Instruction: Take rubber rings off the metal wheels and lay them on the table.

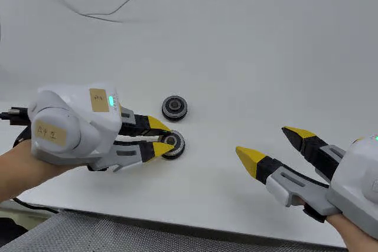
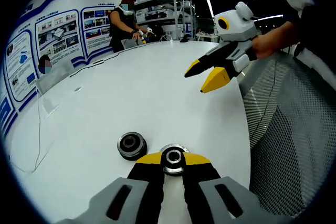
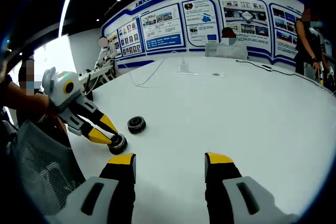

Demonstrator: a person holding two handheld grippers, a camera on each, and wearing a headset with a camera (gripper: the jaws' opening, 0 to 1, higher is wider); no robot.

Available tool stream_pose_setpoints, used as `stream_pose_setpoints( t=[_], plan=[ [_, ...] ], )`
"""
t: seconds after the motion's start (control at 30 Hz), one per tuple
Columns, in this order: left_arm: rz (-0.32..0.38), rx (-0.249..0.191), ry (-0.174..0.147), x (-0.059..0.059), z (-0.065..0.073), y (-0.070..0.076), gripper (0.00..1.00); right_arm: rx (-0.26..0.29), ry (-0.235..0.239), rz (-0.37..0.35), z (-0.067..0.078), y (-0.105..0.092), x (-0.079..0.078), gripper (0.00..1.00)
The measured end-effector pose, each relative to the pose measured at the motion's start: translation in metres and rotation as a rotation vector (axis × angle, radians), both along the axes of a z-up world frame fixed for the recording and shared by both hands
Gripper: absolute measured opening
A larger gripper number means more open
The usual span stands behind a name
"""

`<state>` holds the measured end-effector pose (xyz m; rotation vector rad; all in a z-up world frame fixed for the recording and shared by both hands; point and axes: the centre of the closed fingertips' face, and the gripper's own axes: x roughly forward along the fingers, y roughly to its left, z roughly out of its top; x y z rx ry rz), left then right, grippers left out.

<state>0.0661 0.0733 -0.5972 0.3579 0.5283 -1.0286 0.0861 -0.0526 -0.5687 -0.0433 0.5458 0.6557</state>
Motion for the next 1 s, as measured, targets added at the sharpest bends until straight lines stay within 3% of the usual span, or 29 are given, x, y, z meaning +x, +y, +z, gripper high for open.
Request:
stream_pose_setpoints(
  t=[0.13, 0.57, 1.0],
  plan=[
    [-0.008, -0.007, 0.022, -0.0025, 0.0005, -0.002, 0.14, 0.003, 0.001, 0.0, 0.0002, 0.0001, 0.0, 0.54],
    [-0.005, -0.003, 0.042, -0.0039, 0.0014, -0.0035, 0.16, 0.001, 0.005, -0.001, -0.0012, 0.0002, -0.0004, 0.54],
    [-0.084, 0.086, 0.026, -0.0058, -0.0016, -0.0034, 0.15, 0.018, 0.005, 0.005, 0.0005, 0.0054, -0.0014, 0.54]
  ],
)
